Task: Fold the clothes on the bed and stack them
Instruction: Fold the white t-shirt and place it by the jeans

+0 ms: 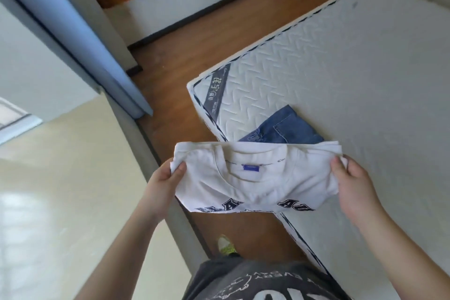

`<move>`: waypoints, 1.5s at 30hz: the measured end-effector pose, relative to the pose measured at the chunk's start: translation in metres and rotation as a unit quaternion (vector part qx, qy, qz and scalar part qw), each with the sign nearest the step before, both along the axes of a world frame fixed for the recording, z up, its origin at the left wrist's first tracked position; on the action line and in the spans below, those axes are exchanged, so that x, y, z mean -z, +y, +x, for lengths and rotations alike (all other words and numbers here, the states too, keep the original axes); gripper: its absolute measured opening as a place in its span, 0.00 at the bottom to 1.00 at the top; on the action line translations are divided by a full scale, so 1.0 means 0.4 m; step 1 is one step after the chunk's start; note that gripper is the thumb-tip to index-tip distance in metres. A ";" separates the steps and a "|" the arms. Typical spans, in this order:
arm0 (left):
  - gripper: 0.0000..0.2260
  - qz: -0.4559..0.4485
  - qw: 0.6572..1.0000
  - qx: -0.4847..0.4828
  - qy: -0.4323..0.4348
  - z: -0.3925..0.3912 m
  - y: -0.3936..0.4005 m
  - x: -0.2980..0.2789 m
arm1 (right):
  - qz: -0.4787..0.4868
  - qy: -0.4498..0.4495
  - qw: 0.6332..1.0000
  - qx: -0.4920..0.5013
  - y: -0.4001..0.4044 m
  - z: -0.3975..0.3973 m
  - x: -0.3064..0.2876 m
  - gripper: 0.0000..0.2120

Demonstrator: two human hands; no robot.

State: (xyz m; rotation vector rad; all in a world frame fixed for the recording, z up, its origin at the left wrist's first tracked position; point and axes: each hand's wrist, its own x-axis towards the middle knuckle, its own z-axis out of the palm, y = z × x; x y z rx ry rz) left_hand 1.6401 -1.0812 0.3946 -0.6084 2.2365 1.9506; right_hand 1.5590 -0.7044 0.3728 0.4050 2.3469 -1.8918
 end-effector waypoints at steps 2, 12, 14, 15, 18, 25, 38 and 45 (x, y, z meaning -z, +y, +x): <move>0.09 0.001 0.999 -0.033 0.001 0.009 -0.069 -0.002 | 0.004 0.004 1.000 -0.020 -0.084 -0.038 -0.008 0.09; 0.06 -0.051 0.994 -0.096 -0.016 0.005 -0.317 -0.023 | 0.011 0.023 0.996 -0.090 -0.390 -0.177 -0.021 0.08; 0.06 -0.040 0.991 -0.124 -0.015 -0.005 -0.352 -0.021 | 0.015 0.022 0.993 -0.115 -0.433 -0.208 -0.016 0.08; 0.07 -0.036 0.990 -0.134 -0.012 -0.012 -0.365 -0.020 | 0.014 0.021 0.992 -0.127 -0.452 -0.225 -0.015 0.08; 0.07 -0.025 0.985 -0.173 -0.016 -0.046 -0.408 -0.006 | 0.013 0.016 0.987 -0.158 -0.520 -0.286 -0.012 0.08; 0.06 -0.034 0.975 -0.216 -0.047 -0.211 -0.523 0.034 | 0.014 0.000 0.976 -0.219 -0.686 -0.505 0.025 0.08; 0.09 -0.049 0.961 -0.268 -0.052 -0.533 -0.773 -0.011 | 0.011 -0.016 0.958 -0.288 -1.013 -0.903 0.047 0.07; 0.08 -0.030 0.969 -0.242 -0.035 -0.739 -0.970 0.042 | 0.044 -0.008 0.963 -0.266 -1.184 -1.066 0.076 0.07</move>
